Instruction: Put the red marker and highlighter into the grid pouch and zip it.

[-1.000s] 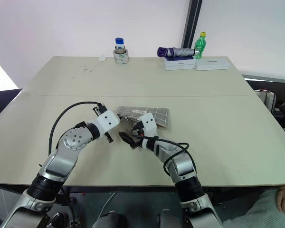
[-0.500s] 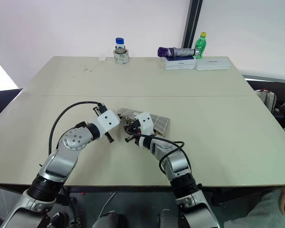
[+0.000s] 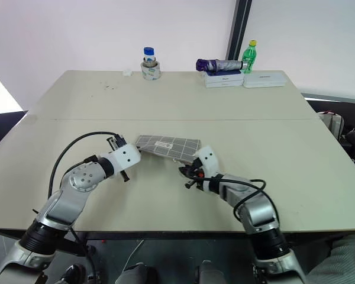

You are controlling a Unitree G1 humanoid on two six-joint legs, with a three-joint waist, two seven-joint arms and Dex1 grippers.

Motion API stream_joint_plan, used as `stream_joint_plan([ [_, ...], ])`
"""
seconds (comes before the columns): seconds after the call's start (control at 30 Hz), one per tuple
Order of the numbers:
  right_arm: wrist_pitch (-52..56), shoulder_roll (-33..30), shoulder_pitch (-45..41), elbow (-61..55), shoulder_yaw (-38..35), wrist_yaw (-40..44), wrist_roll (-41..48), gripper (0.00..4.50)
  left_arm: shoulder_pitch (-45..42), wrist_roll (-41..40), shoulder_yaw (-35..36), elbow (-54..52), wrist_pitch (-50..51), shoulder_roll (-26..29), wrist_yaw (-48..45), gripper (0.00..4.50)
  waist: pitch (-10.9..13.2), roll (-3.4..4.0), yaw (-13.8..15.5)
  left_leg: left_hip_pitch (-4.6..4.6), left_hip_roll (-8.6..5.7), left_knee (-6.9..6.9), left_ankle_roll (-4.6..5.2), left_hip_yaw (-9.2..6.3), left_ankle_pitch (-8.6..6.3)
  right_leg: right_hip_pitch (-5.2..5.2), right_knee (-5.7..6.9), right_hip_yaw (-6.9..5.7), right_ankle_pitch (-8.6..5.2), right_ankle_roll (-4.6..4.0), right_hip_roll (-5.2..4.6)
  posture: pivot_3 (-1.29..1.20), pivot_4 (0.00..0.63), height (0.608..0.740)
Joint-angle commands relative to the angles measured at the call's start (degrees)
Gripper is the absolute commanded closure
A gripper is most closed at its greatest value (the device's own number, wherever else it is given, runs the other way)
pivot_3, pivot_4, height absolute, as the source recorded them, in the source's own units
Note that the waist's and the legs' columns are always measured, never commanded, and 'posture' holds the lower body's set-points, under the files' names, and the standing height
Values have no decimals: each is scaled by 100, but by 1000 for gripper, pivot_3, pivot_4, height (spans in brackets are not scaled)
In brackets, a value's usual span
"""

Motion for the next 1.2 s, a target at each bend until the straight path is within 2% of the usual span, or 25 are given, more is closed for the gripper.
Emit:
stream_joint_plan([
  [0.03, -275, -371, -16, 163, -339, 155, -61, 4470, 25, -25, 338, 85, -135, 155, 102, 4500, 0, 0, 2, 0, 0, 0, 0, 0, 0, 0, -1, 0, 0, 0, 0, 0, 150, 740],
  [0.13, -676, -687, -124, 640, -382, 195, -322, 4470, 20, -181, 426, 158, -98, 101, 90, 4500, 0, 0, 3, 0, 0, 0, 0, 0, 0, 0, -1, 0, 0, 0, 0, 0, 150, 740],
  [0.2, -853, -681, -242, 827, -354, 151, -415, 4470, 23, -540, 575, 156, 84, -84, 18, 4500, 0, 0, 2, 0, 0, 0, 0, 1, 0, 0, -1, 1, 0, 0, 0, 0, 150, 740],
  [0.27, -711, -559, -340, 828, -427, 295, -131, 4470, 53, -982, 709, 92, 297, -279, -126, 4500, 0, 0, -1, 0, 0, 2, 0, 1, 0, 0, 0, 1, 0, 0, 0, 0, 150, 740],
  [0.3, -657, -527, -372, 784, -428, 369, -33, 3912, 76, -1163, 779, 49, 414, -374, -150, 3763, 0, 0, -1, 0, 1, 1, 0, 1, 0, 0, 0, 0, 0, 0, 0, 0, 150, 740],
  [0.33, -664, -510, -386, 743, -404, 460, 23, 3598, 88, -1314, 852, 20, 496, -459, -154, 3450, 0, 0, -3, 0, 1, 1, 0, 0, 0, 0, 0, 0, 0, 0, 1, 0, 150, 740],
  [0.43, -857, -541, -409, 759, -316, 429, -187, 2048, 122, -1630, 1040, -57, 549, -637, -129, 1925, 0, 0, -1, 0, 2, 2, 0, 1, 0, 0, 0, 0, 0, 0, 0, 0, 150, 740],
  [0.53, -1003, -795, -416, 820, -325, 658, -304, 369, 379, -2151, 1167, -387, 466, -650, -521, 347, 0, 0, 3, 0, 0, 3, 0, 1, 0, 1, 0, 0, 0, 0, -3, 0, 150, 740],
  [0.57, -983, -900, -399, 805, -341, 798, -279, 20, 507, -2257, 1187, -512, 373, -598, -644, 15, 0, 0, 2, 0, 0, 3, 0, 1, 0, 1, -1, 0, 0, 0, -3, 0, 150, 740],
  [0.73, -624, -1741, -24, 76, -149, 1729, -59, 20, 1226, -3098, 1659, -1404, 702, -543, -876, 15, 0, 0, 3, 0, 0, 1, 0, -1, 0, 2, -3, 0, 0, 0, -4, 0, 150, 740],
  [0.9, -871, -1826, 4, 6, -831, 1811, 320, 20, 2035, -4137, 2647, -2002, 1033, -250, -1178, 15, 0, 0, -33, 11, 3, -2, 0, -11, 0, 6, -1, 7, 0, 0, 0, 0, 150, 740],
  [1.1, -1960, -2219, 211, 607, -1108, 2353, 97, 20, 2741, -4337, 3675, -1392, 506, 396, -1701, 15, 0, -1, 21, 12, -3, 0, 6, -8, -4, 25, -16, -3, 0, 0, -4, 0, 150, 740],
  [1.2, -2118, -2326, 151, 957, -1120, 2460, 74, 20, 2814, -4377, 3996, -892, 296, 512, -1767, 15, 0, -1, 8, 15, -3, 0, 10, -8, -6, 30, -20, -6, 0, -1, -5, 0, 150, 740],
])
